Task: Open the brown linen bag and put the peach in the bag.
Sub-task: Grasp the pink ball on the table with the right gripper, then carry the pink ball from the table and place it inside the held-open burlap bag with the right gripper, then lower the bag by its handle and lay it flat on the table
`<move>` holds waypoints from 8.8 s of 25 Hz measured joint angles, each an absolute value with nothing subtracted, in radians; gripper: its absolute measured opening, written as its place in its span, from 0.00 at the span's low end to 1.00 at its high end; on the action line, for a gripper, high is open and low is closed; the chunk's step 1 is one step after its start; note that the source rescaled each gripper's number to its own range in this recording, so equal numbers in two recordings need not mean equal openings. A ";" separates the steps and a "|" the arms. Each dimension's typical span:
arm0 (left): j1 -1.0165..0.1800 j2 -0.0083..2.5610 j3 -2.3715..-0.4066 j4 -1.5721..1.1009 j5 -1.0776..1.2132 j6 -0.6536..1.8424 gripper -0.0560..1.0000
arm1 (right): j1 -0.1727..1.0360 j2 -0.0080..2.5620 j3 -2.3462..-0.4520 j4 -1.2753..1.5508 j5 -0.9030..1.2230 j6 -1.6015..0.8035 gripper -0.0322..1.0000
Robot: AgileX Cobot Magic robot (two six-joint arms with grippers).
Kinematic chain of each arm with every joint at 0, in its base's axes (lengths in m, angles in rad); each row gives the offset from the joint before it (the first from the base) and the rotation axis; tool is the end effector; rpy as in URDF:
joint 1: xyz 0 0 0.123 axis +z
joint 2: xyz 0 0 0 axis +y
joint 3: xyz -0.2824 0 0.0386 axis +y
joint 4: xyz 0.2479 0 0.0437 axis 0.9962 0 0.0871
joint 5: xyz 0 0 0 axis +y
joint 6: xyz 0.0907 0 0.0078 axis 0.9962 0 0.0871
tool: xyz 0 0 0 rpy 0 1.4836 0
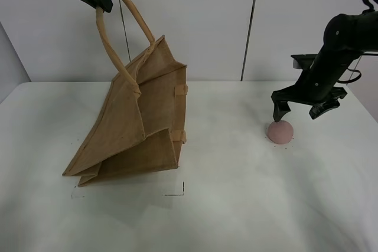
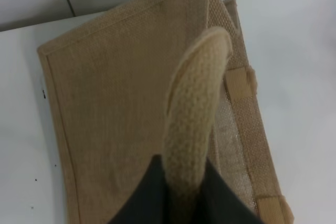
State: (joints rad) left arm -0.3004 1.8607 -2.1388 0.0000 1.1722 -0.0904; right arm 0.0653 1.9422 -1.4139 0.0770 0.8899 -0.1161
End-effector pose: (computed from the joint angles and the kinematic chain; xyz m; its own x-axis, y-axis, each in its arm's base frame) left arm 0.3887 -0.1204 0.4268 -0.7137 0.1266 -0.6889 0.2324 0.9706 -0.0624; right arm 0.3950 0.0313 0.1967 -0.9614 -0.1304 -0.2423 -0.1446 0.9886 0.0418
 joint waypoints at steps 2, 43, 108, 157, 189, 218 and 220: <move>-0.300 1.861 -2.139 0.000 1.172 -0.090 0.05 | 0.069 1.989 -1.435 0.074 0.879 -0.116 1.00; -0.300 1.861 -2.139 0.000 1.172 -0.089 0.05 | 0.108 1.885 -1.682 0.373 0.951 -0.383 0.03; -0.300 1.802 -2.139 0.000 1.172 -0.082 0.05 | 0.503 2.134 -1.951 0.200 1.052 -0.253 1.00; -0.300 1.802 -2.139 0.000 1.172 -0.082 0.05 | -0.010 1.062 -0.737 0.050 1.168 -0.120 1.00; -0.300 1.803 -2.139 0.000 1.172 -0.082 0.05 | -0.010 -0.002 -0.496 0.056 1.029 -0.086 1.00; -0.301 2.297 -2.050 -0.110 1.156 -0.054 0.52 | -0.010 -0.002 -0.496 0.061 1.029 -0.086 1.00; -0.301 2.297 -2.050 -0.110 1.161 -0.054 0.79 | -0.010 -0.002 -0.496 0.062 1.029 -0.086 1.00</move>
